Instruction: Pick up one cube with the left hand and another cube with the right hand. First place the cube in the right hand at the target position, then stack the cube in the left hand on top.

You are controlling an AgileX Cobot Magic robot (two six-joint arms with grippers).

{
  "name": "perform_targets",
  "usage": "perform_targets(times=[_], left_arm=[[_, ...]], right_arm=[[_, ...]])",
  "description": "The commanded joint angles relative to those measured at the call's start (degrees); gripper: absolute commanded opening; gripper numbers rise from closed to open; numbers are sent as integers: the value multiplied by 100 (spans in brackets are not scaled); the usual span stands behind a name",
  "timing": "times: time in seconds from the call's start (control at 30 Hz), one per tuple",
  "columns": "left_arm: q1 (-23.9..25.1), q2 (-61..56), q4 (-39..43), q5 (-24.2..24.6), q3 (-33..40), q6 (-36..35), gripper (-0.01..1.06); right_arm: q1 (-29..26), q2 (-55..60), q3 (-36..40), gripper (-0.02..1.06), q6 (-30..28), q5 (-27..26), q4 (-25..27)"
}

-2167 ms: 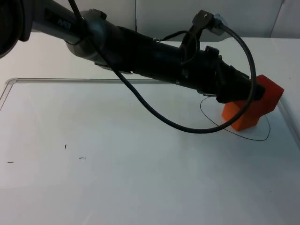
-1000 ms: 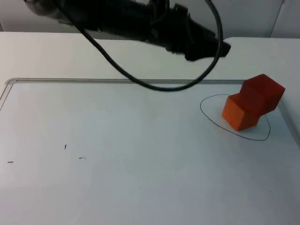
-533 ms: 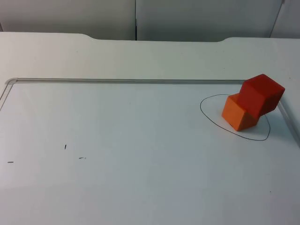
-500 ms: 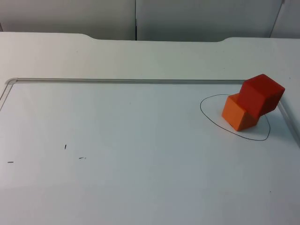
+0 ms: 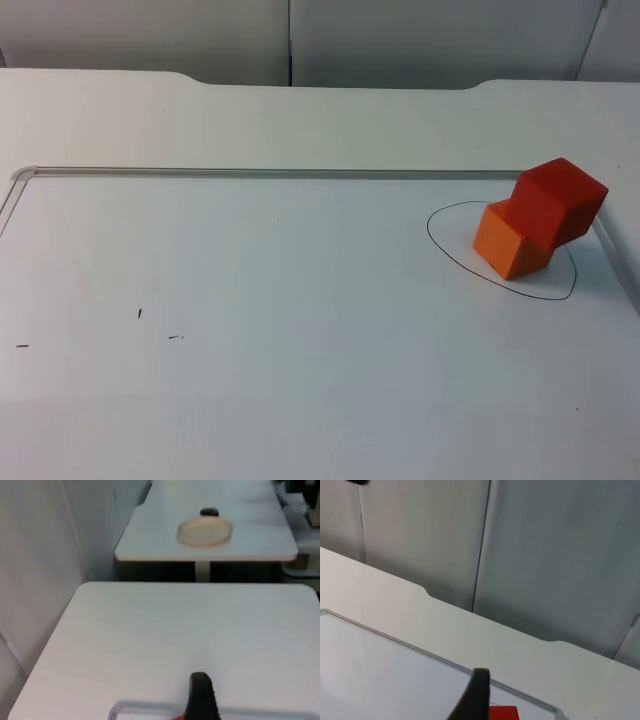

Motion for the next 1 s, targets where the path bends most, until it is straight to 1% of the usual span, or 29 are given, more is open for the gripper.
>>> perform_targets(times=[0.0, 0.03, 0.07, 0.1, 0.13, 0.17, 0.33, 0.4, 0.43, 0.53, 0.57, 0.6, 0.63, 0.77, 0.8, 0.87, 0.9, 0.93, 0.97], left_arm=[[-24, -284, 526, 237, -1, -500, 58], [-24, -489, 783, 376, -1, -765, 58], [-24, -489, 783, 376, -1, -765, 58], [-24, -631, 1021, 501, -1, -979, 58], [-24, -846, 1204, 771, -1, -1281, 58], [-24, -1037, 1299, 885, -1, -1429, 58], [-24, -1704, 1493, 885, 26, -1807, 58], [-24, -2120, 1620, 885, 227, -1877, 58], [-24, -2120, 1620, 885, 227, -1877, 58], [-24, -2888, 1792, 885, 951, -1967, 58], [-24, -3193, 1881, 784, 1277, -2024, 58], [-24, -3456, 1967, 552, 1574, -2094, 58], [-24, -3456, 1967, 552, 1574, -2094, 58], [-24, -4812, 2509, -502, 3106, -2636, 58], [-24, -4812, 2509, -502, 3106, -2636, 58], [-24, -5472, 2759, -940, 3902, -2959, 58], [-24, -6011, 2956, -1136, 4392, -3252, 58], [-24, -6306, 3076, -1212, 4676, -3424, 58], [-24, -6306, 3076, -1212, 4676, -3424, 58]], right_arm=[[-18, 12, 27, 83, 2, -103, 69], [-18, 12, 27, 83, 2, -77, 109], [-18, 12, 27, 83, 2, -77, 109], [-18, 12, 27, 83, -12, -56, 136], [-18, -39, 27, 83, -39, -15, 189], [-18, -71, 27, 83, -39, -3, 200], [-18, -307, 27, 83, -39, 77, 198], [-18, -507, 27, 83, -48, 113, 198], [-18, -507, 27, 83, -48, 113, 198], [-18, -695, 27, 83, -78, 241, 198], [-18, -731, 27, 83, -78, 325, 198], [-18, -773, 27, 83, -78, 426, 198], [-18, -773, 27, 83, -78, 426, 198], [-18, -784, 27, 83, -90, 814, 241], [-18, -784, 27, 83, -90, 814, 241], [-18, -793, 27, 83, -252, 901, 408], [-18, -793, 27, 83, -433, 975, 609], [-18, -793, 27, 83, -604, 1032, 760], [-18, -793, 27, 83, -604, 1032, 760]])
